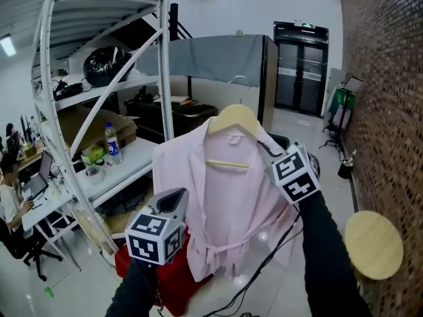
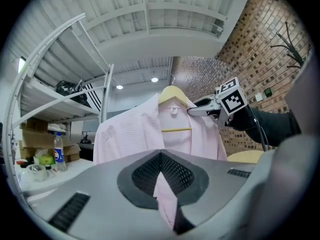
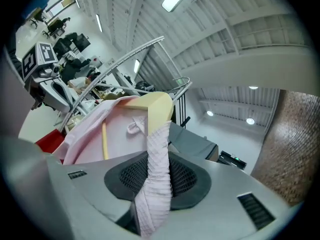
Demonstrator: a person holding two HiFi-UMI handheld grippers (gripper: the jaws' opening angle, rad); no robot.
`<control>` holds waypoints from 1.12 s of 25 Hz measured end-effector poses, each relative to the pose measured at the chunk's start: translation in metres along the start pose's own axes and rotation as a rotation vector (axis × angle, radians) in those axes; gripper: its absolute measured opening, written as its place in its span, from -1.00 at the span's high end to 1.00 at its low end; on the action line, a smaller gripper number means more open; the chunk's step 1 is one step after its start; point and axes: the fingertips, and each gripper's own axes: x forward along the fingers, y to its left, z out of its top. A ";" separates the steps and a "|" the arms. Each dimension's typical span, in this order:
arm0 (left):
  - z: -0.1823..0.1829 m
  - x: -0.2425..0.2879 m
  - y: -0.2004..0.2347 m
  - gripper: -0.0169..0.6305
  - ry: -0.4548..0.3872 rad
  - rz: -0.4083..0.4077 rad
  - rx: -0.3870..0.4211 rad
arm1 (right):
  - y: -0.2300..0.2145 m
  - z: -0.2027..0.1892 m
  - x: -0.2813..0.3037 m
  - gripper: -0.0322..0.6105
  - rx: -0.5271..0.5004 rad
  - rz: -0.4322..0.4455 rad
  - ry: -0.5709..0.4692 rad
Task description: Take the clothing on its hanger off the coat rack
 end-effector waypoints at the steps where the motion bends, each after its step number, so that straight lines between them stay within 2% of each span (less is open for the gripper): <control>1: 0.001 -0.004 0.011 0.91 0.003 0.018 0.004 | 0.007 0.009 0.011 0.59 0.001 0.013 -0.014; 7: 0.009 -0.018 0.088 0.91 -0.002 0.128 0.014 | 0.045 0.070 0.094 0.59 -0.015 0.081 -0.100; 10: 0.002 -0.011 0.114 0.91 0.010 0.175 0.012 | 0.051 0.088 0.136 0.59 -0.032 0.105 -0.141; 17: -0.003 0.025 0.167 0.91 0.009 0.312 -0.005 | 0.041 0.112 0.227 0.59 -0.049 0.174 -0.243; 22: 0.010 0.073 0.190 0.91 -0.008 0.398 -0.004 | 0.019 0.128 0.284 0.59 -0.060 0.231 -0.334; 28: 0.006 0.121 0.206 0.91 0.008 0.478 -0.022 | 0.006 0.127 0.343 0.59 -0.056 0.282 -0.400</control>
